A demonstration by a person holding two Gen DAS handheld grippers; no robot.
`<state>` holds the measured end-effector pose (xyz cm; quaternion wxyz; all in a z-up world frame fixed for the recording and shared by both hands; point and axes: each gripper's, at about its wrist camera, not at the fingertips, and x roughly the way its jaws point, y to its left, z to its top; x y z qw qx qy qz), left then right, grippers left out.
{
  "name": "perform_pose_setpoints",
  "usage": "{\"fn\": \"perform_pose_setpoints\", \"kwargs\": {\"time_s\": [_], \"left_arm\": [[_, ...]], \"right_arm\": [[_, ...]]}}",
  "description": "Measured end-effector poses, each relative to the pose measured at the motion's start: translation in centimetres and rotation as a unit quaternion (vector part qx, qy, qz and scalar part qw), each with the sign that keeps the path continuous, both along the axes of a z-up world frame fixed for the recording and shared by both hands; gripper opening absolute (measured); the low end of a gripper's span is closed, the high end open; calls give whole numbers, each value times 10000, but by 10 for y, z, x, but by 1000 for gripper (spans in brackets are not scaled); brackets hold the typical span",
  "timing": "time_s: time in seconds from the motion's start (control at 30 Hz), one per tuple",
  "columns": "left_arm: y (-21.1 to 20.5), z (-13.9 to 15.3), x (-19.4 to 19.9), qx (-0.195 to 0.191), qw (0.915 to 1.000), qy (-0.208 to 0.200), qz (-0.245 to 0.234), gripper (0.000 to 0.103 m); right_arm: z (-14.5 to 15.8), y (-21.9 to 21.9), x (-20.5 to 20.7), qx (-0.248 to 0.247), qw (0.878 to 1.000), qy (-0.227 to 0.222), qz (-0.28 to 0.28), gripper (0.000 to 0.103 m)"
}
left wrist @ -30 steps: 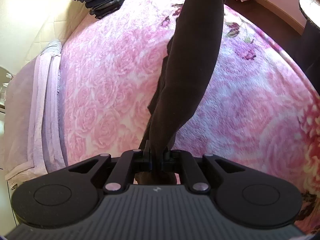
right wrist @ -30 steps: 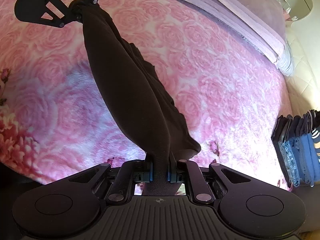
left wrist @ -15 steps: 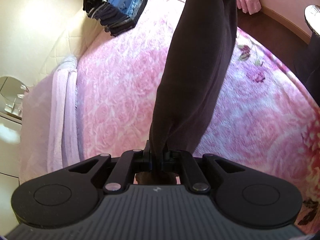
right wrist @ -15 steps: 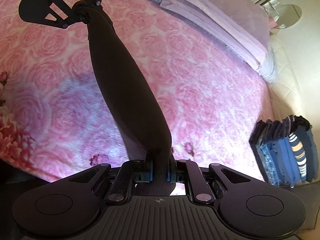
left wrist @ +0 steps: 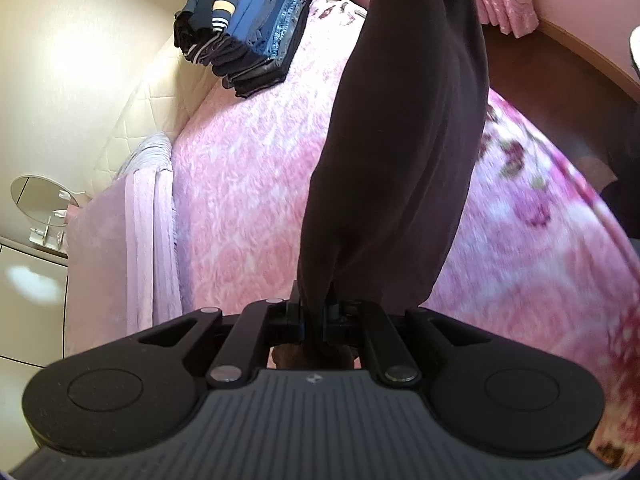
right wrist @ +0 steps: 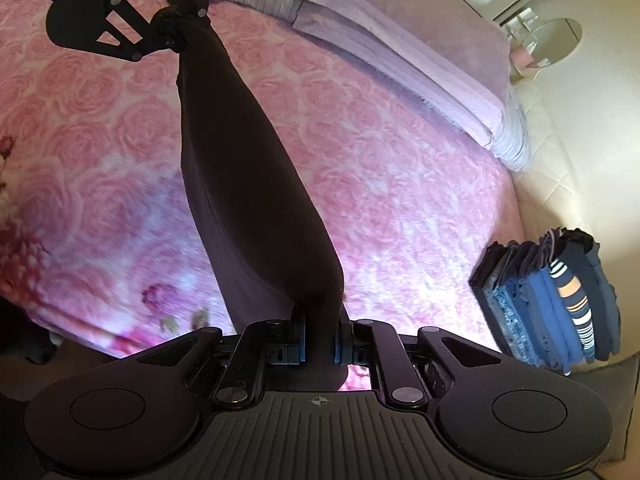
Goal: Fold clothes
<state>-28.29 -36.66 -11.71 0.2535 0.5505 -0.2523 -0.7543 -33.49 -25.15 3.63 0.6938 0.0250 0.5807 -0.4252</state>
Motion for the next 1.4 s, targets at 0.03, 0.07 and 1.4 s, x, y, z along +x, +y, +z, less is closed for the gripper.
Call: {"fn": "perform_pose_setpoints", "kwargs": {"time_s": [0.03, 0.07, 1.4], "left_arm": [[-2, 3, -12, -33, 10000, -10, 9, 6], [-4, 6, -24, -68, 10000, -17, 11, 6], [-251, 154, -301, -1848, 9776, 928, -386, 6]], "right_arm": [[3, -1, -12, -40, 10000, -12, 29, 10], [6, -3, -25, -86, 9999, -23, 57, 10], [190, -223, -317, -1813, 9819, 553, -51, 10]]}}
